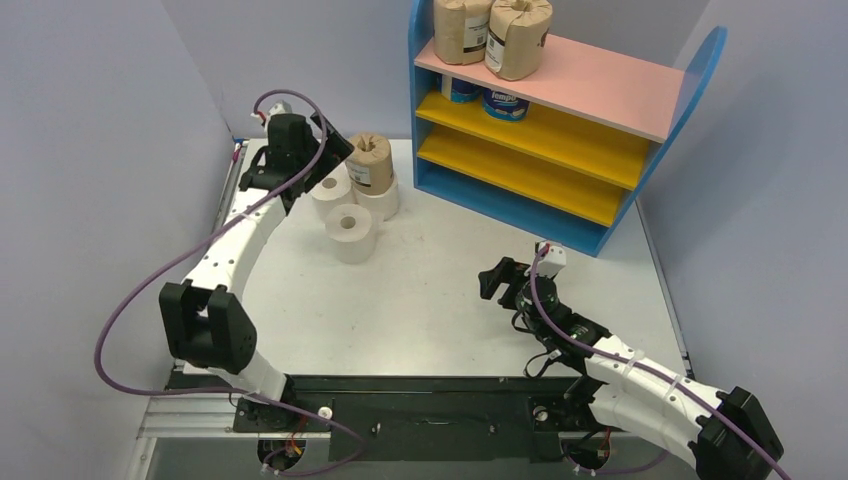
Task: Place and organize the paper towels onto the shelf
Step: Pick up the paper towel from the center of the board.
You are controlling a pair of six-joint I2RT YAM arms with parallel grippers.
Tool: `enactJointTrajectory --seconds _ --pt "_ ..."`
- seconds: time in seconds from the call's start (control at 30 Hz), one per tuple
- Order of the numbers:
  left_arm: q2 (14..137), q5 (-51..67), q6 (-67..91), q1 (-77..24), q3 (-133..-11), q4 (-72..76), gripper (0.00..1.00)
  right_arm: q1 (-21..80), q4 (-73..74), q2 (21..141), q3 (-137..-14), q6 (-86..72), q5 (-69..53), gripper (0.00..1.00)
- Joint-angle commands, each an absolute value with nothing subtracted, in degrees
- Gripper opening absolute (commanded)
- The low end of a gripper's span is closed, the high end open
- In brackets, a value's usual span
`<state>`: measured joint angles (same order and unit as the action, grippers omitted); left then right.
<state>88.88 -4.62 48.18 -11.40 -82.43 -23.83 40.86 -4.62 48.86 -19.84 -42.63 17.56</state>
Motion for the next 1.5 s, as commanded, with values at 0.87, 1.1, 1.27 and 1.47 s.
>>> enactJointTrajectory --seconds 0.87,1.1,1.27,1.47 --pt "117.84 -7.35 31.7 -13.45 -117.21 -39.41 0.73 38.56 -0.55 45.1 -20.6 -40.09 19.77 0.79" --pt "118.3 -8.13 30.25 -14.33 -116.23 -40.07 0.66 38.51 -0.57 45.83 -20.87 -39.91 19.86 0.79" --pt "118.83 -7.53 29.96 -14.71 -114.9 -39.78 0.58 38.5 -0.61 46.4 -21.22 -39.76 19.8 0.79" --pt "118.95 -5.71 30.11 -14.93 -113.8 -39.0 0.43 38.46 0.61 45.87 -21.75 -39.58 20.19 0.79"
